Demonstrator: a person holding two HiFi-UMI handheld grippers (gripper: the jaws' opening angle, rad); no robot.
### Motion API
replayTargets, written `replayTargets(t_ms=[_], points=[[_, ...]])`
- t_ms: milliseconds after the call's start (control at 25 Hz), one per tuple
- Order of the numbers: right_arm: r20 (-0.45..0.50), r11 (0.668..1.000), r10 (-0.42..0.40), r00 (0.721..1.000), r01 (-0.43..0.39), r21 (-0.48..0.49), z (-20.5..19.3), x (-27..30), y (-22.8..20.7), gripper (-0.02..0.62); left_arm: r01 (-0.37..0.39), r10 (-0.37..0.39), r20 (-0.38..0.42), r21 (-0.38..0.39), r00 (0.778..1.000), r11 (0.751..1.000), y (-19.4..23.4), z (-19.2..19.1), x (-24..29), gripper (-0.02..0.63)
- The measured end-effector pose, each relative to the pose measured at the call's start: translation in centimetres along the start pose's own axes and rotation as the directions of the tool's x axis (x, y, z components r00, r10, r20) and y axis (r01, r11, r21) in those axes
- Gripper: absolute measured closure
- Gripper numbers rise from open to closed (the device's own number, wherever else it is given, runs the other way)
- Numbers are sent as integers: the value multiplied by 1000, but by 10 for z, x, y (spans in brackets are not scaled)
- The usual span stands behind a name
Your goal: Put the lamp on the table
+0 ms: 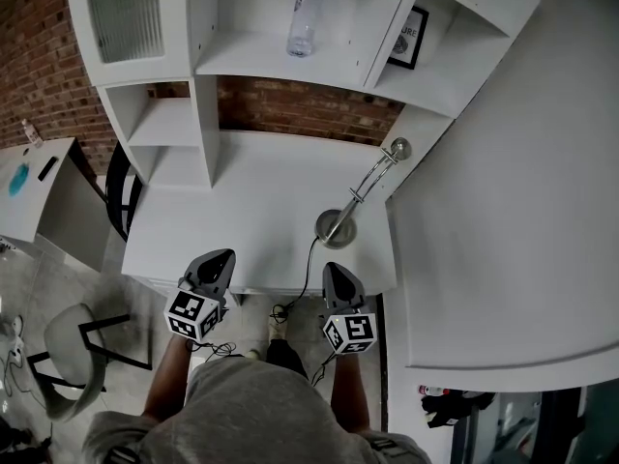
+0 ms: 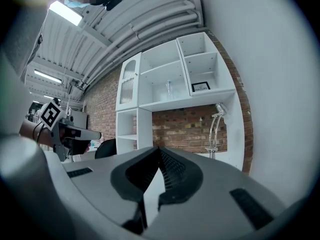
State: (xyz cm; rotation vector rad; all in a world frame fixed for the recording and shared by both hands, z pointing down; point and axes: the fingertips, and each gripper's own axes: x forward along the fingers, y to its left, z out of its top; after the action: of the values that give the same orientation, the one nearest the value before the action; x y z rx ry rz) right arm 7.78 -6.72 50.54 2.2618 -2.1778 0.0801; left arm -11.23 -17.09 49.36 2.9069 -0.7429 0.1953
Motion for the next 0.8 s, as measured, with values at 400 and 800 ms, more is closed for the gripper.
replayTargets(t_ms=[400,800], points=[[-2,1000,-6,1000,6,5,-2,-3,-5,571,2,-2,6,3,1000,1000,-1,1,4,601],[-12,1000,-6,1000,6,12,-8,-3,-9,571,2,-2,1,0,1000,1000,-1,-2,11,601]])
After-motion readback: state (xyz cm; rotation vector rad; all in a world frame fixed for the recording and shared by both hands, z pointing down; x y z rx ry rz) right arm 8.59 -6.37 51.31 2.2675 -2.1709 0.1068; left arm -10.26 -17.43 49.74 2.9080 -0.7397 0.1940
